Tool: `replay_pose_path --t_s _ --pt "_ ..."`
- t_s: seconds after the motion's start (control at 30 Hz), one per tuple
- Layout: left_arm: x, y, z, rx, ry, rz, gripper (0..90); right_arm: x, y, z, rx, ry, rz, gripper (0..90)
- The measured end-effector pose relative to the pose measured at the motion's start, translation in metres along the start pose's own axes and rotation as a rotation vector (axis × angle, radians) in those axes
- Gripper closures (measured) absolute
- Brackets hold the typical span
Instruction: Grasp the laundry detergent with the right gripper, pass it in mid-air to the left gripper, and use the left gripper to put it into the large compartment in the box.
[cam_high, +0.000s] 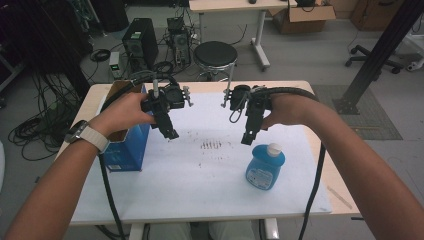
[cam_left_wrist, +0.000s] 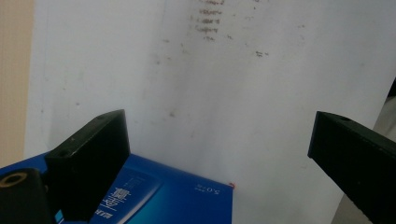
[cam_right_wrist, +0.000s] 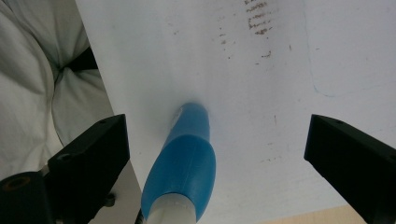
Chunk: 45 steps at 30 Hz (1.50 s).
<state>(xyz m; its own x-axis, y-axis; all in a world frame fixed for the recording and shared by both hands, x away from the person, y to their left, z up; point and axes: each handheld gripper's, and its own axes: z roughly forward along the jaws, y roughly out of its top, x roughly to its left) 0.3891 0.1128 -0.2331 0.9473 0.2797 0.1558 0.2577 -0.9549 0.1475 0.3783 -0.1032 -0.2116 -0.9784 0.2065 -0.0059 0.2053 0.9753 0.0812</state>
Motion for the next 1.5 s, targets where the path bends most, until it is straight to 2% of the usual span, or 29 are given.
replay_pose_path --t_s 0.5,0.57,0.73,1.07,1.37,1.5 --pt "-0.002 0.001 -0.002 0.0 0.004 0.005 5.9 0.005 -0.005 -0.01 -0.005 -0.014 0.006 6.5" --pt "-0.003 0.001 -0.002 -0.002 0.006 0.005 5.9 0.006 -0.009 -0.013 -0.004 -0.013 0.025 6.5" --pt "-0.004 0.002 -0.002 0.004 0.006 0.009 5.9 0.008 -0.014 -0.018 -0.01 -0.014 0.029 6.4" --pt "-0.005 0.0 -0.003 0.0 0.007 0.004 5.9 0.014 -0.032 -0.029 -0.008 0.002 0.078 6.0" --pt "-0.005 -0.002 -0.004 0.004 0.01 0.008 5.9 0.017 -0.048 -0.03 0.003 -0.001 0.118 5.8" --pt "-0.005 -0.002 -0.005 -0.001 0.011 0.004 5.9 0.02 -0.054 -0.029 0.006 -0.008 0.121 6.1"
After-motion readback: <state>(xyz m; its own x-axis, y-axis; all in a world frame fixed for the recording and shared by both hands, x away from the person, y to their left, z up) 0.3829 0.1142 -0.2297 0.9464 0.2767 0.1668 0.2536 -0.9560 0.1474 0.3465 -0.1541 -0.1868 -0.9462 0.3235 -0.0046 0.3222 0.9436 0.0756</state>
